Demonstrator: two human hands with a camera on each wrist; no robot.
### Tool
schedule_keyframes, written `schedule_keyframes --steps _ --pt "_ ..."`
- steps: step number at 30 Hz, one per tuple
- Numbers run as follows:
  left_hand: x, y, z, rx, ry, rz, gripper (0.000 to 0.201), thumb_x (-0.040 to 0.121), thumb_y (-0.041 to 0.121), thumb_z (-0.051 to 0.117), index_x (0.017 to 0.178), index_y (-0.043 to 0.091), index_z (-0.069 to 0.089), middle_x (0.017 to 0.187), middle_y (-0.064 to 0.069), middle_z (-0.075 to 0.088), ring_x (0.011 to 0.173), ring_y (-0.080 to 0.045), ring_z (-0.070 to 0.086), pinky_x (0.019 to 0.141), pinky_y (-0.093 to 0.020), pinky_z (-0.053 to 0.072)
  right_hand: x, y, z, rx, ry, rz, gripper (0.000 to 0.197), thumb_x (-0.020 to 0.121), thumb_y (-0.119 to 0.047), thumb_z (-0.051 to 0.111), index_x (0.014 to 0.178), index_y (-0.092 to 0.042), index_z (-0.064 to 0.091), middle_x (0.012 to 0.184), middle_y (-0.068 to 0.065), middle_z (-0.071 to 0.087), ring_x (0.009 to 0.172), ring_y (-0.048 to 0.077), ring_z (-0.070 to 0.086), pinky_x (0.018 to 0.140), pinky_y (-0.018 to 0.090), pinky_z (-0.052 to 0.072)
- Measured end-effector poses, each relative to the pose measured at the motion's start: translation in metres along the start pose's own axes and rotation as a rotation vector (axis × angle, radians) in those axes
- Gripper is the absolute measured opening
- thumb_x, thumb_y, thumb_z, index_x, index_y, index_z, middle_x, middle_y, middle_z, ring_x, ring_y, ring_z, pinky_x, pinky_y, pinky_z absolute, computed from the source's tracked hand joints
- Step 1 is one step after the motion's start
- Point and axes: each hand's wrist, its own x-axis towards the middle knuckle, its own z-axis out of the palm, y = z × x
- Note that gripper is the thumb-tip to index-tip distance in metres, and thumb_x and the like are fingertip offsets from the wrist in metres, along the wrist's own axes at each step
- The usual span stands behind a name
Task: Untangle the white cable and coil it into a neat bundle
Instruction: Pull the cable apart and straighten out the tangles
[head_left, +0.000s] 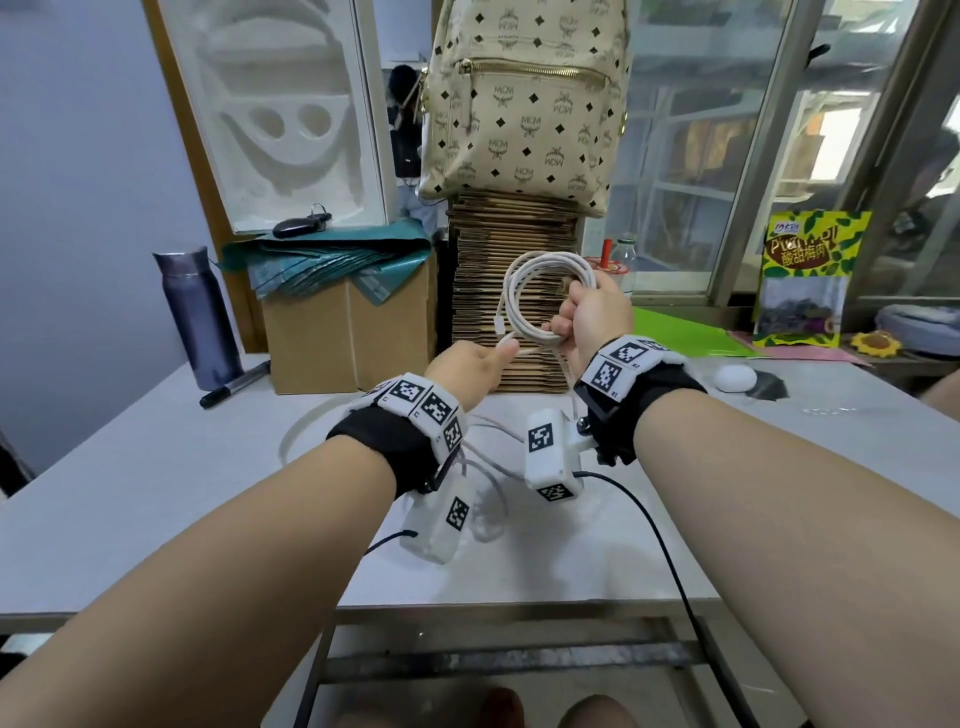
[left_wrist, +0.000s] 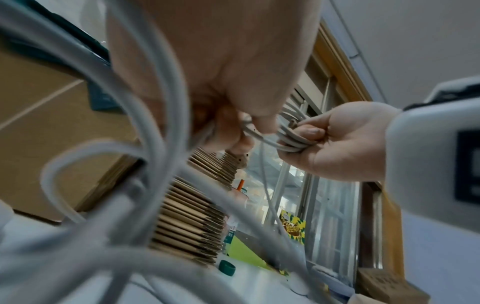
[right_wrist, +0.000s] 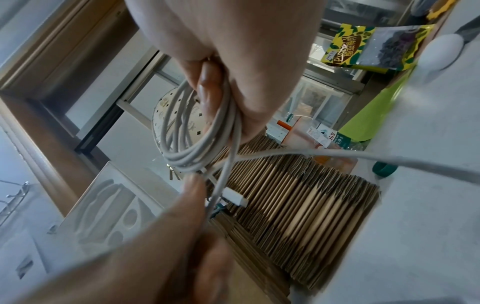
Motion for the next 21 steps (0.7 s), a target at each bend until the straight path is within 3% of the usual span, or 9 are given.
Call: schedule_keyframes --steps 3,5,7,9,11,13,17,19,21 --pt "0.001 0.002 0.0 0.146 0.015 0.014 0.05 0.103 0.036 0.029 0.08 0.007 0.062 0.068 -0.004 0.058 0.07 -0.023 0.057 0.07 -0.032 0.045 0.001 0.001 0.0 -0.043 0.007 -0.021 0.032 0.097 0.0 0.029 0.078 -0.019 0.048 0.052 -0.003 0.027 0.033 0.007 0.025 0.046 0.024 0.032" --pt "0.004 -0.002 -0.001 0.207 0.012 -0.015 0.044 0.103 0.026 0.029 0.103 0.0 0.065 0.074 -0.004 0.062 0.072 -0.021 0.061 0.063 -0.026 0.047 0.002 0.0 -0.003 -0.111 0.032 -0.047 0.031 0.096 -0.001 0.031 0.075 -0.019 0.045 0.055 0.0 0.029 0.032 0.006 0.031 0.043 0.025 0.035" --pt "0.008 -0.007 -0.005 0.154 0.036 -0.084 0.044 0.102 0.026 0.031 0.108 -0.004 0.063 0.076 -0.005 0.06 0.076 -0.023 0.062 0.061 -0.024 0.046 0.003 -0.001 -0.006 -0.217 0.063 -0.069 0.028 0.095 -0.005 0.037 0.073 -0.022 0.042 0.061 0.003 0.037 0.043 0.013 0.04 0.047 0.028 0.037" --pt "0.01 -0.01 -0.01 -0.005 0.077 -0.153 0.043 0.101 0.026 0.034 0.113 -0.006 0.061 0.075 -0.006 0.058 0.07 -0.023 0.061 0.06 -0.025 0.048 0.004 -0.002 -0.009 -0.271 0.092 -0.088 0.027 0.094 -0.006 0.038 0.074 -0.023 0.044 0.064 0.002 0.04 0.047 0.015 0.041 0.049 0.029 0.036" --pt "0.01 -0.013 -0.014 -0.28 0.1 -0.229 0.041 0.102 0.021 0.034 0.122 -0.009 0.054 0.067 -0.005 0.052 0.055 -0.017 0.053 0.042 -0.016 0.046 0.007 -0.002 -0.011 -0.307 0.113 -0.102 0.026 0.094 -0.005 0.035 0.078 -0.022 0.048 0.063 -0.001 0.038 0.045 0.013 0.039 0.048 0.029 0.036" --pt "0.008 -0.017 -0.02 -0.529 0.133 -0.32 0.038 0.102 0.017 0.031 0.127 -0.005 0.049 0.065 -0.005 0.048 0.05 -0.015 0.05 0.035 -0.011 0.042 0.008 -0.001 -0.014 -0.356 0.139 -0.111 0.021 0.093 -0.006 0.036 0.084 -0.019 0.05 0.064 -0.001 0.039 0.05 0.014 0.039 0.052 0.031 0.036" --pt "0.004 -0.027 -0.032 -0.777 0.19 -0.398 0.034 0.104 0.016 0.02 0.078 0.012 0.042 0.07 -0.006 0.05 0.039 -0.009 0.053 0.042 -0.013 0.045 0.011 0.0 -0.024 -0.423 0.228 -0.134 0.025 0.092 -0.006 0.036 0.079 -0.018 0.053 0.061 0.0 0.043 0.054 0.018 0.037 0.06 0.035 0.032" --pt "0.006 -0.031 -0.038 -0.865 0.286 -0.419 0.037 0.104 0.019 0.017 0.073 0.015 0.036 0.075 -0.006 0.051 0.036 -0.006 0.054 0.043 -0.013 0.045 0.01 -0.002 -0.03 -0.458 0.279 -0.142 0.022 0.094 -0.005 0.036 0.09 -0.014 0.056 0.07 0.004 0.049 0.062 0.024 0.042 0.063 0.032 0.032" --pt "0.01 -0.039 -0.043 -0.931 0.364 -0.483 0.035 0.102 0.03 0.021 0.075 0.016 0.038 0.077 0.0 0.046 0.053 -0.007 0.059 0.049 -0.014 0.045 0.01 -0.002 -0.038 -0.499 0.357 -0.145 0.021 0.095 -0.006 0.036 0.099 -0.013 0.055 0.083 0.009 0.049 0.075 0.026 0.042 0.067 0.029 0.03"
